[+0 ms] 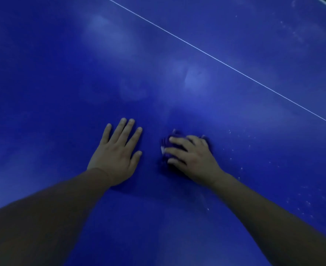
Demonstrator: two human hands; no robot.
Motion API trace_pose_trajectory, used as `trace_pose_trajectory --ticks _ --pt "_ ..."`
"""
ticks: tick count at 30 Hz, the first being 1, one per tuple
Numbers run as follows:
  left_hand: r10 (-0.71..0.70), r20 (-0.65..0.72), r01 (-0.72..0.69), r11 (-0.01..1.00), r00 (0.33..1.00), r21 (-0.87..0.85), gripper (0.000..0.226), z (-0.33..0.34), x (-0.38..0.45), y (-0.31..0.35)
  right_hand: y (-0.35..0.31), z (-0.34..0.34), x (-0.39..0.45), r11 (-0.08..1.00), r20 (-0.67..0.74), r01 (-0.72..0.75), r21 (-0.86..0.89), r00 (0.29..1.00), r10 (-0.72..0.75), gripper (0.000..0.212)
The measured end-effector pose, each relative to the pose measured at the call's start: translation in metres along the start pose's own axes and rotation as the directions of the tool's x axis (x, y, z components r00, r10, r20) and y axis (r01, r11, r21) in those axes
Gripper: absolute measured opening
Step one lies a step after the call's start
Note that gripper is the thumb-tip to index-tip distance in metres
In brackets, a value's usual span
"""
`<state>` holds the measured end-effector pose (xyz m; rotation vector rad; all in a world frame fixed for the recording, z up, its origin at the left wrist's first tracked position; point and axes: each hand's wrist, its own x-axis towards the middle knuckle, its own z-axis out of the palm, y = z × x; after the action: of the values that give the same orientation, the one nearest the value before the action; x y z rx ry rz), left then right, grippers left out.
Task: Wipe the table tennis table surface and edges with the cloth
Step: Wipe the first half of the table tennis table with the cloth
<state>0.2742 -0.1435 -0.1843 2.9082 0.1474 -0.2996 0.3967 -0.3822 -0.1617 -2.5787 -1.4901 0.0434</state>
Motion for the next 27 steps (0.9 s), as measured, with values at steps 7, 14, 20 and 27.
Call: trace_pose_trajectory --ticks 7,14,20,27 --pt "0.005 -0.036 -0.004 1.000 0.999 0.004 0.070 0.001 0.001 -0.002 -0.027 0.015 0.052 0.924 -0.027 -0.375 0.069 0.926 0.378 0.040" --pt "0.005 -0.039 -0.005 1.000 0.999 -0.007 0.070 0.000 0.001 -0.003 -0.006 0.005 -0.001 0.998 -0.007 0.063 0.010 0.998 -0.063 0.038" --pt "0.018 -0.038 -0.017 1.000 0.999 0.008 0.070 0.004 0.000 -0.004 -0.006 0.009 0.042 0.932 -0.001 -0.358 0.058 0.934 0.359 0.039" --pt "0.029 -0.021 -0.029 0.999 0.999 0.017 0.073 0.001 -0.002 -0.006 -0.036 0.016 -0.020 0.996 -0.018 -0.012 0.089 1.000 0.014 0.036"
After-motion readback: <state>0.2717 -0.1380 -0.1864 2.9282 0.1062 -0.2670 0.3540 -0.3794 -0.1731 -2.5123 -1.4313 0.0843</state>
